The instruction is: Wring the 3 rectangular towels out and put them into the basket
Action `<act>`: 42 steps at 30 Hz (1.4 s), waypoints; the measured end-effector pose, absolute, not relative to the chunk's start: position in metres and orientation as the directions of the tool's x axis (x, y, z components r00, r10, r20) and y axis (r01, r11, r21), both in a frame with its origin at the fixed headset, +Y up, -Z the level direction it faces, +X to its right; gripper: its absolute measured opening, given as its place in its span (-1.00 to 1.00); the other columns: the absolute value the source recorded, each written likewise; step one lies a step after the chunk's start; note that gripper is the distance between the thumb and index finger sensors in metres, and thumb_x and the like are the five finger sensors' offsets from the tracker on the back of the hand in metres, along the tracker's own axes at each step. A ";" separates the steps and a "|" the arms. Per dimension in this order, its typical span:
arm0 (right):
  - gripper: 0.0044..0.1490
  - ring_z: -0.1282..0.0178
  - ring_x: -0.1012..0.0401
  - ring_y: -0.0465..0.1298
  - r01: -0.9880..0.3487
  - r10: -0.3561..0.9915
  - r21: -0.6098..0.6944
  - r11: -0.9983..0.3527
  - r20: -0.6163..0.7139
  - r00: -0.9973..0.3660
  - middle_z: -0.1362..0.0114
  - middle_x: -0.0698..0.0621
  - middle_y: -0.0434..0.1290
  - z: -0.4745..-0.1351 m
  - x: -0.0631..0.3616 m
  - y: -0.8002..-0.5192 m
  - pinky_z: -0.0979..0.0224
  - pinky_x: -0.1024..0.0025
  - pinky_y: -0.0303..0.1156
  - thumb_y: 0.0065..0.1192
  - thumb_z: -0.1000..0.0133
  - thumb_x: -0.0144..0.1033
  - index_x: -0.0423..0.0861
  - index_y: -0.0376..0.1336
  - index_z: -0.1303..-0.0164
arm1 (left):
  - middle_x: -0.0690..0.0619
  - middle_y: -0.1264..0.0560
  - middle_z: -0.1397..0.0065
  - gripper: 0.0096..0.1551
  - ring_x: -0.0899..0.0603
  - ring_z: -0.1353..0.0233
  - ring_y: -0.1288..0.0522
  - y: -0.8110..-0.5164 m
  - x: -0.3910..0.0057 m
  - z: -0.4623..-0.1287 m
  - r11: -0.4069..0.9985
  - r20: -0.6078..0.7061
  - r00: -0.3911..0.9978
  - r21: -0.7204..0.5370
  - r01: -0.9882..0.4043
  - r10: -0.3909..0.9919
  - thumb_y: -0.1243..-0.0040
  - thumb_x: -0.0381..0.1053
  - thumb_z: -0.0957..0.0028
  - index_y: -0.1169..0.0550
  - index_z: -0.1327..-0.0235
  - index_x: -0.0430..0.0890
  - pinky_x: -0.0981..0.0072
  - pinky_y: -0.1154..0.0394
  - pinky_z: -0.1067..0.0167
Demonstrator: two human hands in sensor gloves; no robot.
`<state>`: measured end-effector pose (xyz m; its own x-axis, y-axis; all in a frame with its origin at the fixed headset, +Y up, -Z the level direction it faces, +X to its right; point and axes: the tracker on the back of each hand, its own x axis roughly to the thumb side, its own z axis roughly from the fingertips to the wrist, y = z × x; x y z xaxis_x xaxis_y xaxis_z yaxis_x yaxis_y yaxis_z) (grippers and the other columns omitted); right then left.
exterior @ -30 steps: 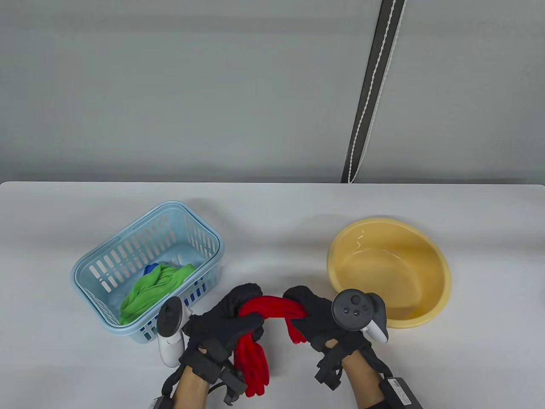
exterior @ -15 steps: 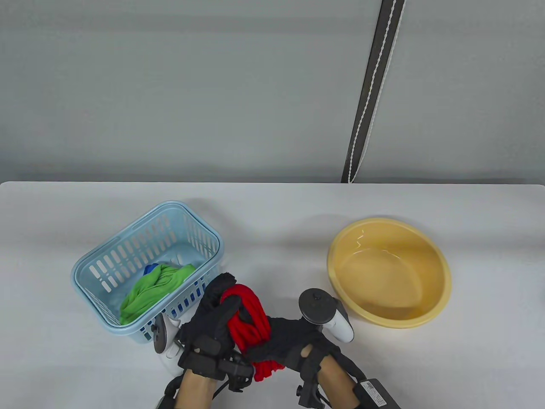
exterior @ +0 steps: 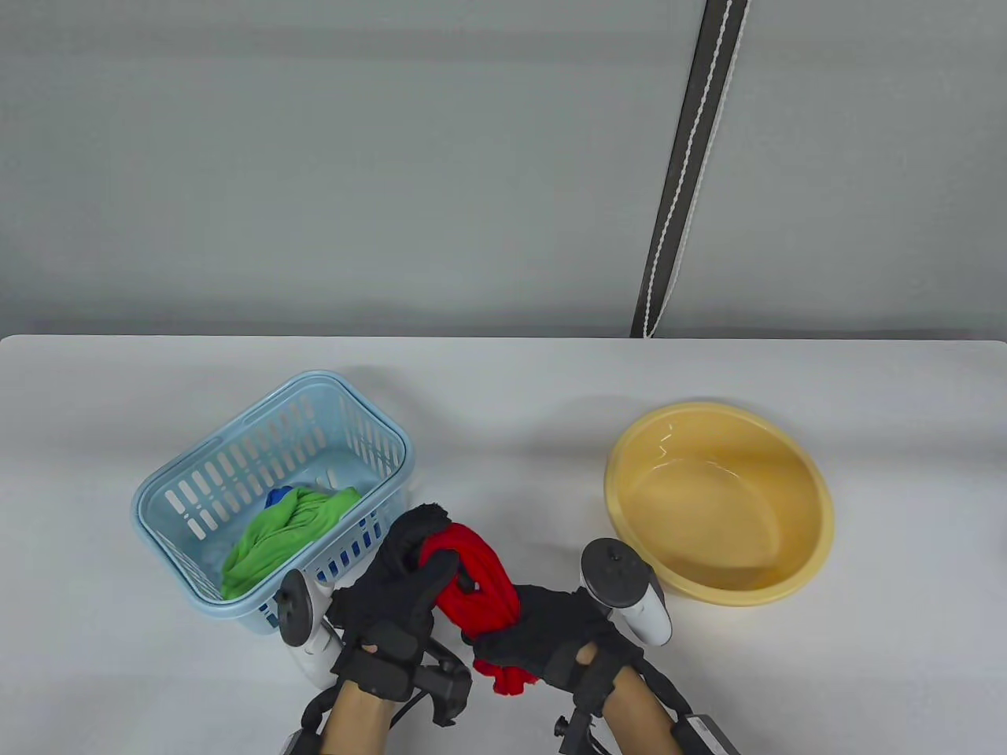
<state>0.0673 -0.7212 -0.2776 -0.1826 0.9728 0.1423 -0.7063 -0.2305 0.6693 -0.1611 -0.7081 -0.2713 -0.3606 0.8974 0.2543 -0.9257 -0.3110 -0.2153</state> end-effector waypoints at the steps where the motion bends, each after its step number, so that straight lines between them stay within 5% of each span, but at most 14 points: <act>1: -0.36 -0.30 -0.21 0.65 -0.724 0.973 0.649 -0.231 0.149 -0.177 -0.42 -0.35 0.51 -0.278 0.071 -0.719 -0.25 -0.17 0.59 0.58 -0.08 -0.07 -0.24 0.36 -0.15 | -0.20 -0.62 -0.19 -0.37 -0.20 -0.04 -0.70 -0.706 -0.163 -0.271 -0.275 0.256 -0.336 -0.248 -0.929 0.906 -0.46 0.04 -0.08 -0.48 -0.41 0.03 -0.14 -0.63 -0.09; 5: -0.37 0.03 0.02 0.76 -0.770 0.958 0.570 -0.285 0.173 -0.227 -0.15 -0.14 0.63 -0.279 0.083 -0.711 -0.02 0.00 0.69 0.61 -0.06 -0.29 -0.21 0.30 -0.24 | -0.16 -0.62 -0.27 -0.35 -0.22 -0.14 -0.71 -0.700 -0.166 -0.270 -0.166 0.305 -0.240 -0.252 -0.954 0.922 -0.46 0.04 -0.08 -0.46 -0.44 0.04 -0.20 -0.62 -0.14; 10: -0.25 0.12 0.05 0.68 -0.630 0.750 0.407 -0.662 0.341 -0.567 -0.12 -0.13 0.58 -0.278 0.089 -0.696 0.04 0.04 0.63 0.54 -0.12 -0.24 -0.17 0.21 -0.44 | -0.18 -0.59 -0.35 -0.33 -0.29 -0.23 -0.68 -0.704 -0.169 -0.273 -0.049 0.305 -0.114 -0.215 -0.975 0.945 -0.47 0.00 -0.08 -0.45 -0.45 0.01 -0.27 -0.58 -0.17; 16: -0.25 0.26 0.10 0.67 -0.511 0.561 0.231 -0.828 0.347 -0.751 0.03 -0.04 0.62 -0.279 0.097 -0.697 0.19 0.12 0.63 0.63 -0.06 -0.06 -0.13 0.31 -0.34 | -0.22 -0.52 -0.45 -0.27 -0.35 -0.33 -0.61 -0.699 -0.162 -0.270 0.325 0.395 0.243 -0.156 -0.933 0.886 -0.46 0.00 -0.09 -0.39 -0.51 -0.01 -0.33 -0.51 -0.24; 20: -0.38 0.35 0.12 0.67 -0.451 0.498 0.216 -0.866 0.292 -0.817 0.11 -0.03 0.64 -0.281 0.107 -0.699 0.27 0.15 0.63 0.59 -0.09 -0.06 -0.12 0.37 -0.25 | -0.28 -0.29 -0.64 -0.05 -0.44 -0.51 -0.41 -0.691 -0.142 -0.258 0.706 0.527 0.600 -0.002 -0.708 0.603 -0.41 0.10 -0.10 -0.17 -0.65 -0.04 -0.42 -0.36 -0.36; 24: -0.40 0.39 0.13 0.68 -0.485 0.569 0.357 -0.798 0.181 -0.802 0.13 -0.03 0.65 -0.287 0.118 -0.705 0.31 0.17 0.64 0.56 -0.13 -0.05 -0.15 0.39 -0.23 | -0.22 0.03 -0.77 0.18 -0.45 -0.66 -0.12 -0.687 -0.116 -0.241 0.928 0.643 0.754 0.181 -0.325 0.139 -0.41 0.22 -0.05 0.05 -0.69 -0.01 -0.49 -0.16 -0.46; 29: -0.39 0.41 0.13 0.68 -0.602 0.756 0.580 -0.549 0.038 -0.653 0.14 -0.05 0.66 -0.292 0.123 -0.715 0.33 0.17 0.64 0.54 -0.17 -0.05 -0.20 0.39 -0.23 | -0.19 0.20 -0.77 0.36 -0.44 -0.70 0.08 -0.689 -0.080 -0.225 0.927 0.671 0.692 0.375 -0.008 -0.266 -0.45 0.29 0.03 0.20 -0.67 0.01 -0.52 -0.01 -0.49; 35: -0.39 0.41 0.11 0.67 -0.568 0.865 0.755 -0.328 -0.002 -0.502 0.14 -0.07 0.65 -0.290 0.110 -0.722 0.32 0.16 0.63 0.53 -0.18 -0.06 -0.22 0.39 -0.23 | -0.20 0.12 -0.77 0.45 -0.45 -0.69 0.01 -0.694 -0.060 -0.219 0.862 0.619 0.652 0.496 0.108 -0.438 -0.50 0.28 0.06 0.25 -0.65 -0.05 -0.53 -0.05 -0.47; 42: -0.40 0.43 0.11 0.67 -0.552 0.911 0.803 -0.226 -0.026 -0.411 0.16 -0.08 0.66 -0.286 0.099 -0.722 0.36 0.16 0.63 0.53 -0.17 -0.06 -0.26 0.41 -0.18 | -0.09 -0.42 -0.50 0.13 -0.33 -0.49 -0.45 -0.690 -0.067 -0.223 0.869 0.621 0.694 0.494 0.014 -0.364 -0.55 0.19 0.04 -0.10 -0.62 0.00 -0.43 -0.31 -0.40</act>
<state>0.0991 -0.7221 -0.2864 -0.4109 0.9113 -0.0259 -0.5520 -0.2261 0.8026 -0.0673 -0.6896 -0.2234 0.6942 -0.3639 0.6210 0.0138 0.8693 0.4941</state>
